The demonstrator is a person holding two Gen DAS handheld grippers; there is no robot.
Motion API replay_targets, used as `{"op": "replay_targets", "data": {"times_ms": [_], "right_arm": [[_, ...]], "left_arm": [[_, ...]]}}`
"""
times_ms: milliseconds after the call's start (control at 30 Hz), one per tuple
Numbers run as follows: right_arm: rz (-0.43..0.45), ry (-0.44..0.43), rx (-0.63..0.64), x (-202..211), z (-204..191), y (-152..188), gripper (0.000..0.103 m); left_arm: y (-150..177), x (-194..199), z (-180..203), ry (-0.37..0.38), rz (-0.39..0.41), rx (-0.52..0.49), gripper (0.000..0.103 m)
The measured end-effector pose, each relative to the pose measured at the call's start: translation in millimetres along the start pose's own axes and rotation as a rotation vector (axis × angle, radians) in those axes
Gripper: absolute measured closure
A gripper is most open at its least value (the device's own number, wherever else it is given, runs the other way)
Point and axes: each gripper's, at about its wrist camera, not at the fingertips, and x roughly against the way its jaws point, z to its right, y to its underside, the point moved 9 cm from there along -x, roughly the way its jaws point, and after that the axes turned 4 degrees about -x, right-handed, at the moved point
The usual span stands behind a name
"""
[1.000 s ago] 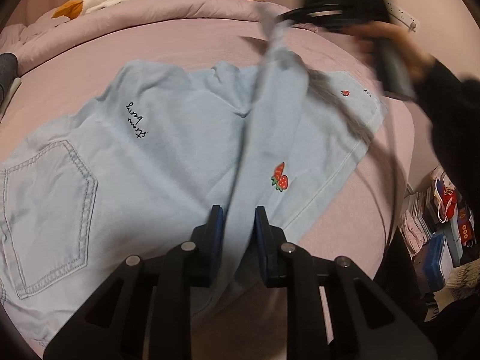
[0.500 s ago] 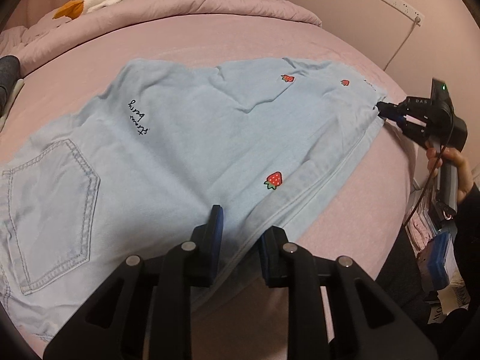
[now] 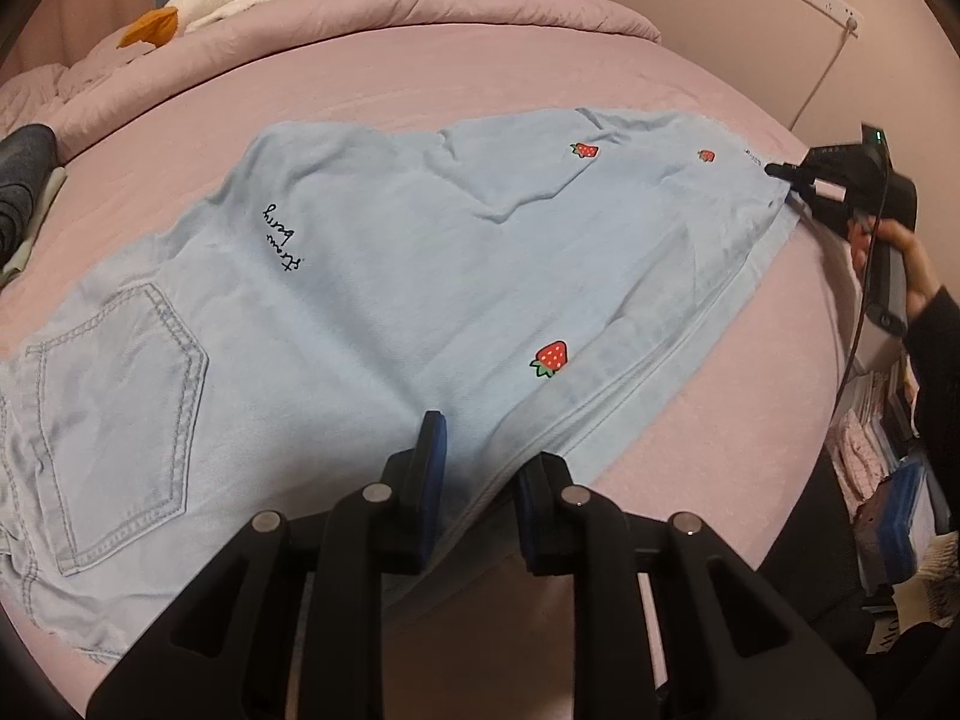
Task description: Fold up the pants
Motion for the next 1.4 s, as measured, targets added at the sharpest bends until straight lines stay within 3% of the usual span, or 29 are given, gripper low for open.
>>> {"op": "replay_targets", "data": {"times_ms": [33, 233, 333, 400, 567, 600, 667, 700, 767, 833, 933, 1033, 1100, 1167, 1267, 1300, 1333, 1400], "right_arm": [[-0.003, 0.016, 0.027, -1, -2, -3, 0.099], [0.105, 0.028, 0.141, 31, -19, -1, 0.099], [0.107, 0.087, 0.137, 26, -9, 7, 0.099], [0.092, 0.173, 0.128, 16, 9, 11, 0.099], [0.051, 0.097, 0.028, 18, 24, 5, 0.099], [0.072, 0.121, 0.038, 25, 23, 1, 0.095], [0.145, 0.191, 0.079, 44, 19, -8, 0.076], [0.195, 0.223, 0.109, 57, 13, -12, 0.06], [0.243, 0.232, 0.202, 74, -9, -10, 0.057], [0.185, 0.192, 0.318, 71, -36, 5, 0.057], [0.023, 0.115, 0.561, 48, -91, 60, 0.057], [-0.141, 0.0, 0.776, 22, -144, 138, 0.067], [-0.22, -0.018, 0.9, 6, -164, 182, 0.07], [-0.281, 0.002, 1.032, -8, -170, 222, 0.076], [-0.407, 0.064, 1.146, -23, -154, 265, 0.077], [-0.416, 0.087, 1.201, -21, -145, 277, 0.077], [-0.354, 0.081, 1.265, -13, -145, 281, 0.077], [-0.381, 0.086, 1.288, -5, -142, 281, 0.077]], "left_arm": [[0, 0, 0, -0.005, -0.003, -0.003, 0.083], [-3, -4, 1, -0.021, -0.017, -0.02, 0.083], [-3, -4, 0, -0.023, -0.021, -0.022, 0.083], [-4, -5, -2, -0.019, -0.022, -0.017, 0.082], [-2, 2, -2, -0.007, -0.021, 0.007, 0.079], [-2, 7, -2, 0.008, -0.013, 0.016, 0.079], [-3, 22, 0, 0.051, 0.022, 0.032, 0.078], [-4, 29, 1, 0.07, 0.04, 0.039, 0.076], [-10, 41, -1, 0.086, 0.08, 0.058, 0.07], [-16, 45, -10, 0.06, 0.1, 0.082, 0.065], [-26, 45, -31, 0.073, 0.118, 0.184, 0.065], [-24, 35, -48, 0.019, 0.09, 0.218, 0.065], [-9, 22, -65, -0.038, 0.034, 0.25, 0.065], [10, 18, -79, -0.057, -0.009, 0.293, 0.065], [33, 30, -87, -0.041, 0.006, 0.312, 0.068], [42, 36, -90, -0.038, 0.012, 0.314, 0.068], [48, 39, -92, -0.036, 0.015, 0.317, 0.068], [57, 45, -96, -0.014, 0.028, 0.338, 0.067]]}}
